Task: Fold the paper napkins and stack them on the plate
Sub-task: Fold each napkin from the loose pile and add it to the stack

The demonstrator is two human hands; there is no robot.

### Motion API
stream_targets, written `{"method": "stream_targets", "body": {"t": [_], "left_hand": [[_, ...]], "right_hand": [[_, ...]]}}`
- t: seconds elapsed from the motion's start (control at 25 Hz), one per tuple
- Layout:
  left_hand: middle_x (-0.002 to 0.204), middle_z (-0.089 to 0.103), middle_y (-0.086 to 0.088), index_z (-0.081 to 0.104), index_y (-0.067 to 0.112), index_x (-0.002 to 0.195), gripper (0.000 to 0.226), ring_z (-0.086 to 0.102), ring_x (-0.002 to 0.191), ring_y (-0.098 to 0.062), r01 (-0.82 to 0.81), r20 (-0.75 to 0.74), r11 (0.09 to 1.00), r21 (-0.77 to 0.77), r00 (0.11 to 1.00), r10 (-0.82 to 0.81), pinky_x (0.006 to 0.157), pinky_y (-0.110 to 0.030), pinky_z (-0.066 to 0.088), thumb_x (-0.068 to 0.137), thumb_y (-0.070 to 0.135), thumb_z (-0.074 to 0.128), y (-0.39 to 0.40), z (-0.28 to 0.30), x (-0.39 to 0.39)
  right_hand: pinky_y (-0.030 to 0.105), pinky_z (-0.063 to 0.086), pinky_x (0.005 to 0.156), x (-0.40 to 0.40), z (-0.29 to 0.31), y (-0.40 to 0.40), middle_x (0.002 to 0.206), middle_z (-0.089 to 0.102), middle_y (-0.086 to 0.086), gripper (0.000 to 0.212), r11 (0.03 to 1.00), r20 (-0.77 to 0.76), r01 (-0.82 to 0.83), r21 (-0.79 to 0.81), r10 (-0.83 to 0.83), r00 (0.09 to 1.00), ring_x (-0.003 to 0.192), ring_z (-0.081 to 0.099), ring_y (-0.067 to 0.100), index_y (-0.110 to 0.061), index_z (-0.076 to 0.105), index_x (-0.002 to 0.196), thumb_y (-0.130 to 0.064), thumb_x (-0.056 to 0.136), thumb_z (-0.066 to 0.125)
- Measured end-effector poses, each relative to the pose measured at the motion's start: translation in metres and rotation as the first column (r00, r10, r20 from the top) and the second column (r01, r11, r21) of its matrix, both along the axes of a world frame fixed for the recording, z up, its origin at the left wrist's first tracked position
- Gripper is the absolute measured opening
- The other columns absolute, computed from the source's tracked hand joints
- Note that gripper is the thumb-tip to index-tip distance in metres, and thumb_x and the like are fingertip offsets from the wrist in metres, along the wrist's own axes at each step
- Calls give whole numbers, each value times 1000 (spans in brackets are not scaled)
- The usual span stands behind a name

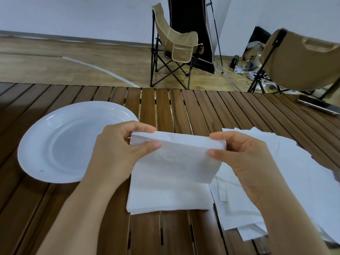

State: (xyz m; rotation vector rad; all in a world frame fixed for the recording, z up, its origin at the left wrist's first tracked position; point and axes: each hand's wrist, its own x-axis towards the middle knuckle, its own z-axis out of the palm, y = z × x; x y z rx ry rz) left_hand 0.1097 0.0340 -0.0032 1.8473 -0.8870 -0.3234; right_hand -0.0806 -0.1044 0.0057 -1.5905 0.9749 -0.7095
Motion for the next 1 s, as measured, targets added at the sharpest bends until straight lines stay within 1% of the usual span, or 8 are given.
{"method": "stream_targets", "body": {"t": [0.16, 0.36, 0.44, 0.56, 0.68, 0.76, 0.88, 1.0], "left_hand": [[101, 67, 15, 70, 39, 93, 39, 61, 93, -7, -9, 40, 1000, 20, 999, 8, 82, -26, 52, 59, 56, 65, 2, 0, 1], [87, 66, 18, 68, 40, 79, 9, 59, 82, -3, -34, 179, 997, 73, 984, 20, 69, -14, 42, 75, 48, 67, 4, -3, 4], [91, 62, 18, 63, 44, 76, 9, 56, 85, -3, -58, 214, 996, 61, 976, 43, 70, -13, 40, 75, 52, 64, 5, -1, 5], [90, 63, 15, 64, 40, 80, 12, 57, 82, -2, -79, 177, 994, 74, 982, 64, 66, -13, 38, 78, 51, 63, 4, 1, 5], [84, 67, 10, 66, 31, 83, 11, 60, 78, -6, -111, 175, 966, 232, 982, 71, 62, -18, 39, 86, 41, 63, -1, -12, 3], [89, 64, 9, 63, 34, 84, 5, 60, 86, -10, -100, 144, 920, 379, 988, 48, 73, -26, 45, 88, 36, 63, -4, -25, 0], [92, 64, 6, 61, 33, 87, 4, 60, 89, -15, -103, 89, 847, 522, 994, 66, 82, -33, 50, 88, 30, 64, -5, -39, 0], [90, 64, 4, 64, 31, 90, 4, 60, 86, -15, -140, 107, 822, 552, 990, 97, 80, -34, 52, 87, 27, 64, -7, -41, 1]], "right_hand": [[8, 45, 53, 0, -1, 1, 92, 72, -4, 28, 995, -116, 11, -99, -22, 993, 73, 67, 9, -23, 76, 89, -4, 69, 82], [21, 47, 72, 3, -5, 1, 111, 60, -13, 11, 940, -250, 33, -341, -124, 960, 83, 62, 9, -27, 72, 72, -20, 78, 77], [21, 45, 70, 3, -4, 0, 99, 63, -16, 8, 952, -211, 35, -303, -102, 972, 82, 60, 8, -22, 69, 76, -21, 84, 70], [22, 37, 57, 5, -5, -1, 67, 56, -9, 12, 974, -161, 64, -218, -100, 982, 62, 48, 9, -15, 63, 78, -22, 89, 62], [27, 39, 61, 12, -17, 0, 79, 61, -2, 2, 986, -236, 114, -117, -140, 962, 73, 53, 14, -18, 63, 85, -19, 86, 63], [26, 41, 63, 15, -30, 0, 91, 62, -1, 9, 992, -368, 89, -95, -118, 922, 84, 55, 17, -19, 60, 95, -18, 87, 64], [15, 35, 56, 19, -43, 2, 93, 55, -3, 26, 995, -517, 0, -101, -52, 854, 77, 50, 7, -21, 50, 114, -16, 91, 61], [10, 31, 54, 21, -47, 3, 85, 52, -8, 30, 988, -556, -47, -149, -44, 830, 73, 47, 2, -21, 46, 120, -15, 93, 58]]}}
